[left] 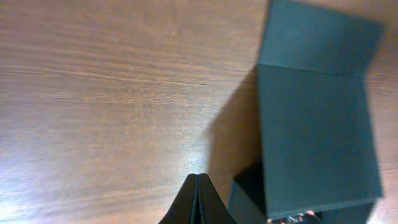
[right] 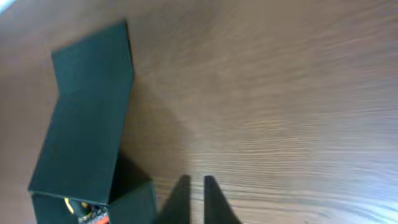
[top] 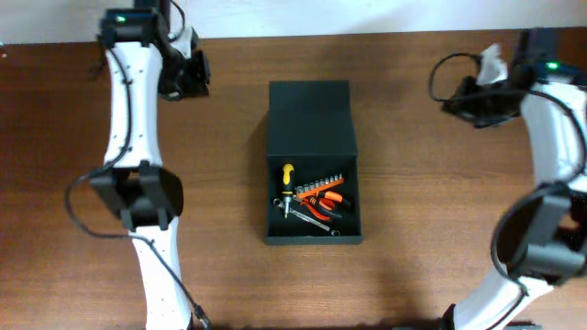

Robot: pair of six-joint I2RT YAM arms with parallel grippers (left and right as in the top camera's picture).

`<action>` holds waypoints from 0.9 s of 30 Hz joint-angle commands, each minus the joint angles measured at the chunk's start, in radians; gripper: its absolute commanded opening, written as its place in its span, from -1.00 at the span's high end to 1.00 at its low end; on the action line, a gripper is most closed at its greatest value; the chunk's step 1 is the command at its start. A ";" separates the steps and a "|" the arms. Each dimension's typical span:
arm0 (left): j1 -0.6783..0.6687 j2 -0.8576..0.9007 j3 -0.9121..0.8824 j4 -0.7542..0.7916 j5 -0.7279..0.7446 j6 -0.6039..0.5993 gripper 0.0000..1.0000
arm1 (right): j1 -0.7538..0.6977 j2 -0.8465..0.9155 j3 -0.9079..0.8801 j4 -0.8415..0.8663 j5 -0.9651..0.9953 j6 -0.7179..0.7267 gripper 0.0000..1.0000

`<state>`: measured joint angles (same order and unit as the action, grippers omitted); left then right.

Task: Pack container
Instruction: 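Open the left gripper and withdraw it to the upper left, then move both grippers to the raised lid's left and right edges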

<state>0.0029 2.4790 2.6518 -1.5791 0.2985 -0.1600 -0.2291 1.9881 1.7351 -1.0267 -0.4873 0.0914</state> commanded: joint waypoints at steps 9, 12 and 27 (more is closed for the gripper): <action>0.003 0.175 -0.002 0.000 0.307 0.060 0.96 | 0.132 0.196 0.002 0.067 -0.120 0.030 0.92; -0.007 0.183 -0.002 -0.008 0.308 0.072 0.96 | 0.151 0.214 0.002 0.073 -0.123 0.030 0.92; -0.015 0.243 -0.038 -0.056 0.396 0.111 0.96 | 0.163 0.279 0.002 0.096 -0.184 0.030 0.93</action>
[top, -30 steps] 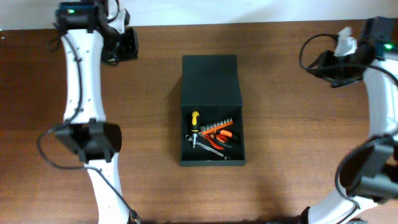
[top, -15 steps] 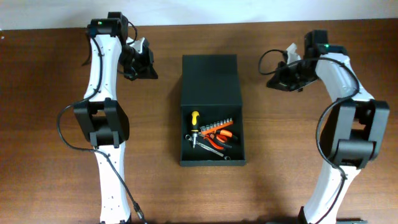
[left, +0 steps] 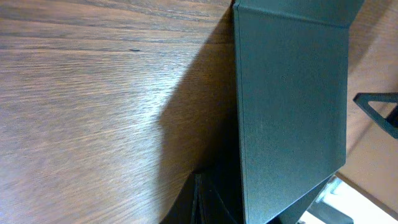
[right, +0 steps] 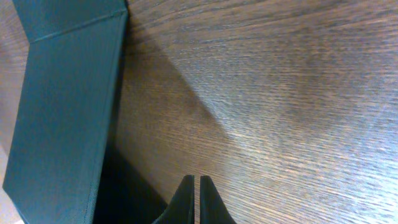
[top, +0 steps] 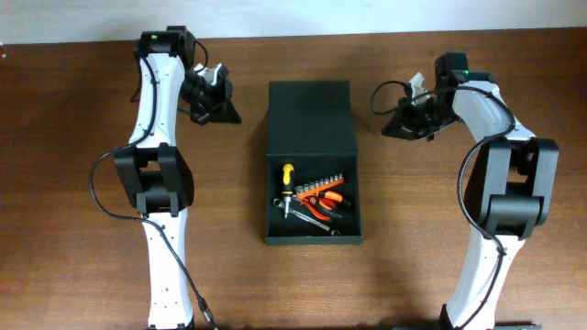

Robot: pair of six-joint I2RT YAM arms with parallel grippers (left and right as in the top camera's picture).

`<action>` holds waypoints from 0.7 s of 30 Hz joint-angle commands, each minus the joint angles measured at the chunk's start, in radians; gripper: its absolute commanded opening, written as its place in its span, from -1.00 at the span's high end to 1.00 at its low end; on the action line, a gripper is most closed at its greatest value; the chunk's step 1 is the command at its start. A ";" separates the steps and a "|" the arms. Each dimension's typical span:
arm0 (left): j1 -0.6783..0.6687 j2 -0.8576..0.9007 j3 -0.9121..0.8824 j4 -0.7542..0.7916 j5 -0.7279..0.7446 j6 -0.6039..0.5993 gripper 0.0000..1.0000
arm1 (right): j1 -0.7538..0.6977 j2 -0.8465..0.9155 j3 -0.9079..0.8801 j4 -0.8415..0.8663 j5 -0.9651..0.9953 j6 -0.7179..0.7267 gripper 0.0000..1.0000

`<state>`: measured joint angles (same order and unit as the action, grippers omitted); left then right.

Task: Pack container
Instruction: 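Move both grippers to the raised lid's left and right edges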

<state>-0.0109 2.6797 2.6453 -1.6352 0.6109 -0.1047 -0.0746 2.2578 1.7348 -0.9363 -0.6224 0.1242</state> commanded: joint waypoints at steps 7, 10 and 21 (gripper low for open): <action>-0.014 0.042 -0.105 0.009 0.090 0.092 0.96 | 0.009 0.009 0.002 0.005 -0.054 0.016 0.92; -0.017 0.042 -0.145 0.019 0.090 0.094 0.96 | 0.009 0.009 0.002 0.006 -0.066 0.016 0.92; -0.038 0.042 -0.222 0.056 0.164 0.129 0.96 | 0.009 0.009 0.002 -0.013 -0.090 0.016 0.92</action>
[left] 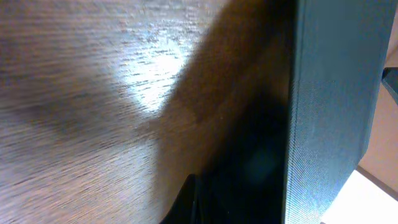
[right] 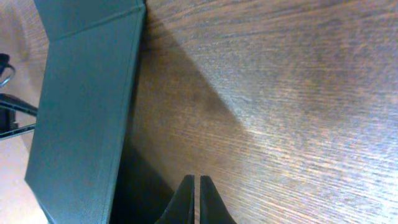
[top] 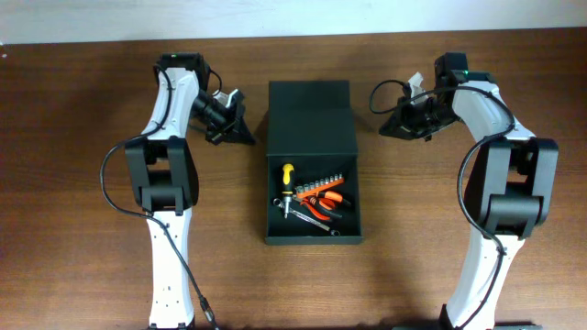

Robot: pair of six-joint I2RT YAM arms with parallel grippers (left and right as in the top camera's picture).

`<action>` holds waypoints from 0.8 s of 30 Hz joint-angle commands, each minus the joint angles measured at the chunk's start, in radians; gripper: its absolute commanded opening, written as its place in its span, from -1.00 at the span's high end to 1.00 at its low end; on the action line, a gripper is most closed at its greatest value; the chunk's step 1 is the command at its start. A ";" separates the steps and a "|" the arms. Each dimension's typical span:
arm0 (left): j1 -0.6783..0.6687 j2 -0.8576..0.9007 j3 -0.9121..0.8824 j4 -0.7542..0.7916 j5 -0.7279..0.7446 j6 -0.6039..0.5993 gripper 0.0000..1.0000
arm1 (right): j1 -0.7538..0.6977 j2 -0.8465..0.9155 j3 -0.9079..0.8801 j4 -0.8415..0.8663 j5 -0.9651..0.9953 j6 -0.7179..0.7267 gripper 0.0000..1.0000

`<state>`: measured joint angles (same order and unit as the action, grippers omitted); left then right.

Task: Pack container
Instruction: 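Move both grippers to the raised lid's left and right edges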

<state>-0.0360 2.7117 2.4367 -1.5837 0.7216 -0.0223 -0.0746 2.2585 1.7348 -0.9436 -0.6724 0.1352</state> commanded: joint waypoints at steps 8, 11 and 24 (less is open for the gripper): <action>-0.028 0.010 -0.014 0.001 0.098 0.061 0.96 | 0.009 0.008 0.002 -0.038 -0.085 0.005 0.92; -0.032 0.010 -0.014 -0.014 0.102 0.061 0.96 | 0.009 0.009 0.002 -0.061 -0.085 0.006 0.92; -0.036 0.010 -0.014 -0.031 0.102 0.061 0.96 | 0.035 0.028 0.002 -0.063 -0.084 0.091 0.92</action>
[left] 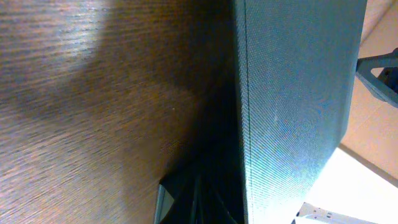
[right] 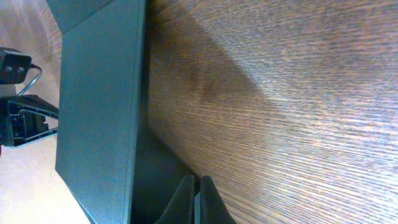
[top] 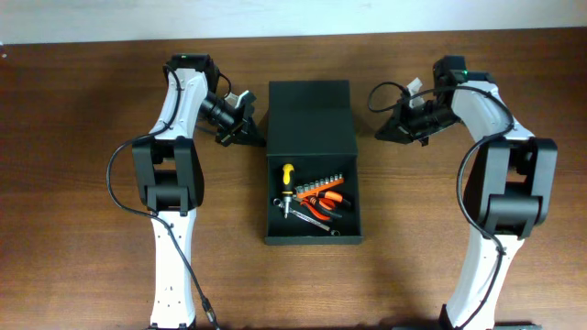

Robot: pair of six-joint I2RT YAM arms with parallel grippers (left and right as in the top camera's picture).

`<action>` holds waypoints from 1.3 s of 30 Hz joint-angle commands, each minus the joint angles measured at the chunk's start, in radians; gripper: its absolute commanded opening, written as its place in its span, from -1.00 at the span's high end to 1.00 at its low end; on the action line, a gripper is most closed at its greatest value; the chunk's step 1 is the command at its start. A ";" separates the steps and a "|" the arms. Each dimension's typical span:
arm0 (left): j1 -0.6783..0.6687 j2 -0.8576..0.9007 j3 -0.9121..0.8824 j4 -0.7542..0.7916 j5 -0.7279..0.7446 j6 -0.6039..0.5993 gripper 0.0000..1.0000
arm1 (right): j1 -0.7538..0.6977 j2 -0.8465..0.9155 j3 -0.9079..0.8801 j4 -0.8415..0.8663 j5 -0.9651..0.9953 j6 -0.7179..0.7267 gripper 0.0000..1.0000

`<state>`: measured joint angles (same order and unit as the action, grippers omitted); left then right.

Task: Pack container
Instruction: 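Move both grippers to the raised lid's left and right edges, then grip the lid edges with both grippers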

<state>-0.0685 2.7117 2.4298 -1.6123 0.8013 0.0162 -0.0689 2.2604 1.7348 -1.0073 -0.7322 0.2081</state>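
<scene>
A black box (top: 312, 220) sits mid-table with its lid (top: 309, 119) folded half over it. Inside lie a yellow-handled screwdriver (top: 287, 177), orange pliers (top: 323, 200), a bit set (top: 321, 186) and a wrench (top: 316, 223). My left gripper (top: 254, 139) is shut, its tips low beside the lid's left edge (left: 239, 112). My right gripper (top: 382, 135) is shut too, a short way off the lid's right edge (right: 138, 93), low over the wood. Neither holds anything.
The brown wooden table (top: 83, 229) spreads all round the box. Both arms reach in from the front and bend toward the lid near the far edge, where a pale wall strip (top: 293, 16) runs.
My left gripper has moved right, from a short gap beside the lid to right against its left edge. My right gripper has edged slightly left toward the lid. The box and tools are unchanged.
Both grippers were first at the far corners, well away from the box, the right one slightly parted. Then each stood shut nearer the lid's sides. After that the left stood closer still, and now it sits at the lid's left edge with the right near the other.
</scene>
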 commanded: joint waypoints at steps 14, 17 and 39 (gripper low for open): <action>-0.004 0.010 -0.007 -0.002 0.021 0.027 0.96 | 0.043 0.072 0.002 0.021 -0.053 0.063 0.92; -0.004 0.010 -0.007 -0.006 0.011 0.027 0.96 | 0.044 0.100 0.002 0.034 -0.083 0.063 0.93; -0.029 0.010 -0.008 -0.016 0.011 0.031 0.96 | 0.114 0.117 0.002 0.092 -0.100 0.082 0.93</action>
<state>-0.0902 2.7117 2.4298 -1.6241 0.8009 0.0235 0.0441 2.3642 1.7348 -0.9176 -0.8078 0.2878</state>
